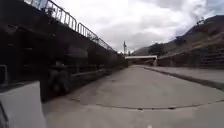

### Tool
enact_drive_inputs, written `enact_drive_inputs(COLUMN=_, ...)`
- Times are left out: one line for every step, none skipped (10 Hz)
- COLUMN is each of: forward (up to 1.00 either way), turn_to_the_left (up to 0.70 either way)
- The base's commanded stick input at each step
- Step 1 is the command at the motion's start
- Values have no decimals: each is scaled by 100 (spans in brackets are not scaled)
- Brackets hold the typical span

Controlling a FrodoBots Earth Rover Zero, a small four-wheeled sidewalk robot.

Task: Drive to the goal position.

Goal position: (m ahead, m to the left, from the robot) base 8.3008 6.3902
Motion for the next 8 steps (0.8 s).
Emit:
enact_drive_inputs(forward=70, turn_to_the_left=0)
enact_drive_inputs(forward=70, turn_to_the_left=0)
enact_drive_inputs(forward=70, turn_to_the_left=0)
enact_drive_inputs(forward=70, turn_to_the_left=0)
enact_drive_inputs(forward=70, turn_to_the_left=0)
enact_drive_inputs(forward=70, turn_to_the_left=0)
enact_drive_inputs(forward=70, turn_to_the_left=0)
enact_drive_inputs(forward=70, turn_to_the_left=0)
